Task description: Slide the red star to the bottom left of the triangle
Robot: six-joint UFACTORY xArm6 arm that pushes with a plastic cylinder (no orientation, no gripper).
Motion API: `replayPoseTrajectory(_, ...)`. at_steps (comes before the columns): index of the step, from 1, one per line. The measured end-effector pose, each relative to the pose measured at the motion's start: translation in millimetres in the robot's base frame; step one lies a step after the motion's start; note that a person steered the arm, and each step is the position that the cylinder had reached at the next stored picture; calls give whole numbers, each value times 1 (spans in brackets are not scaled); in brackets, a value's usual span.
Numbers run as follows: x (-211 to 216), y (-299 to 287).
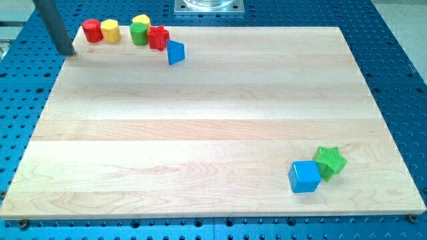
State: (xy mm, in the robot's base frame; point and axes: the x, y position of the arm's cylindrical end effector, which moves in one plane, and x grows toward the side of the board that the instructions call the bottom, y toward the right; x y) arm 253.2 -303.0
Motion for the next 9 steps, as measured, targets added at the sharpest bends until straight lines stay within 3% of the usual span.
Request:
replayPoseTrajectory(1, -52, 1)
replayPoseTrajectory(2, -62, 13)
replayPoseTrajectory(4, -61, 171)
replayPoseTrajectory(5, -56, 185)
replayPoseTrajectory(7, 28, 189)
replayPoseTrajectory(8, 34, 212)
replayPoseTrajectory(9, 127, 218)
